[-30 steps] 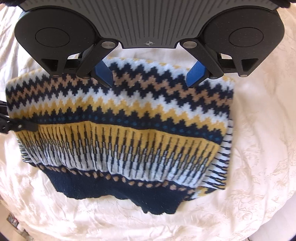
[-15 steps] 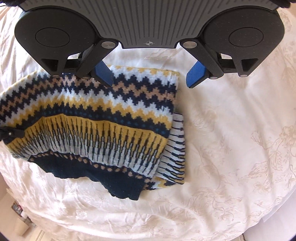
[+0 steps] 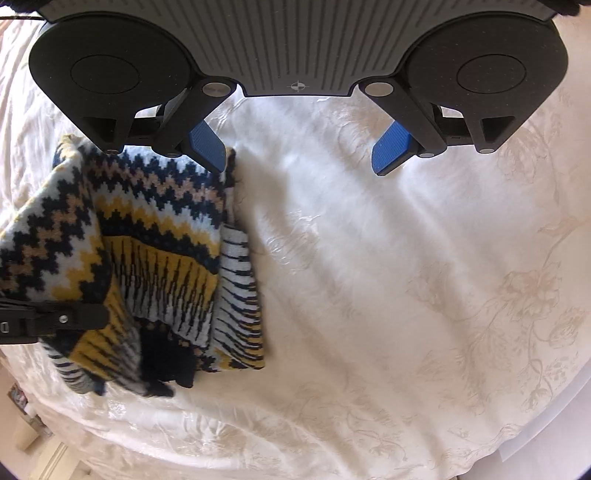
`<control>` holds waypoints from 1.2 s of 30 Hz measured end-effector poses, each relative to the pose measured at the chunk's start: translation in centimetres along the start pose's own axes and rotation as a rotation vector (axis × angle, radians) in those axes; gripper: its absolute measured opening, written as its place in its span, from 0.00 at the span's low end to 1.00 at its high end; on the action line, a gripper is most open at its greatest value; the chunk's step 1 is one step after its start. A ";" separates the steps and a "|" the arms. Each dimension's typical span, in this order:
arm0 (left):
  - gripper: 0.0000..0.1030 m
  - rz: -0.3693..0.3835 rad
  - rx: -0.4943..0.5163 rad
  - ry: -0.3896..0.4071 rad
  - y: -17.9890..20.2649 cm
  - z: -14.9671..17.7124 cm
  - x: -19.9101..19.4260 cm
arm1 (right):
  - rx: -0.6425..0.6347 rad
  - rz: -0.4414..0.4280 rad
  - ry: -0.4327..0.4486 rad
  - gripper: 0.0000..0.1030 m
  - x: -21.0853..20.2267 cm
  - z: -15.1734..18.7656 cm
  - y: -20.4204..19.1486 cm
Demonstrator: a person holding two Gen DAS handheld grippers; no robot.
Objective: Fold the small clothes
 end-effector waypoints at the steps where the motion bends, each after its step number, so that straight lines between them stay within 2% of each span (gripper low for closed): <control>1: 0.84 -0.001 -0.007 -0.003 -0.6 0.2 0.0 | -0.016 0.014 -0.019 0.31 1.1 -0.1 -0.8; 6: 0.84 -0.004 -0.037 -0.016 -2.6 0.6 0.0 | -0.088 0.120 -0.092 0.32 4.7 0.6 -2.7; 8: 0.84 -0.002 -0.046 -0.019 -3.1 0.6 0.0 | -0.124 0.162 -0.101 0.39 5.3 0.8 -3.3; 9: 0.84 0.000 -0.050 -0.020 -3.3 0.6 0.0 | -0.151 0.167 -0.107 0.46 5.5 1.0 -3.8; 10: 0.84 0.002 -0.052 -0.020 -3.5 0.6 0.0 | -0.179 0.161 -0.104 0.52 5.5 1.1 -4.4; 12: 0.84 0.004 -0.052 -0.020 -3.7 0.5 -0.1 | -0.225 0.116 -0.088 0.57 5.4 1.5 -5.4; 14: 0.84 0.004 -0.049 -0.017 -3.8 0.2 -0.3 | -0.238 0.067 -0.070 0.56 5.0 1.9 -5.9; 19: 0.84 -0.003 -0.012 0.014 -3.5 -1.7 -1.4 | -0.162 -0.008 0.016 0.61 2.2 3.2 -5.0; 25: 0.84 0.009 0.036 0.083 -1.6 -5.1 -3.0 | 0.009 0.028 0.097 0.62 -0.7 5.0 -0.8; 29: 0.84 0.030 0.069 0.124 0.8 -7.6 -3.6 | 0.077 0.037 0.086 0.62 -1.1 6.2 1.7; 32: 0.84 0.047 0.096 0.139 2.9 -8.9 -2.8 | 0.088 0.012 0.071 0.63 -0.7 6.9 2.6; 36: 0.84 0.034 0.124 0.089 4.8 -9.4 0.0 | 0.175 0.049 0.017 0.63 1.1 8.3 5.2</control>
Point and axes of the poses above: each gripper's, at about its wrist camera, not at the fingertips, and x roughly the way its jaws point, y to its right, z to its underside, the point moved 4 cm from there along x, roughly the way its jaws point, and after that the axes turned 15 degrees about -y, right-handed, at the moved point
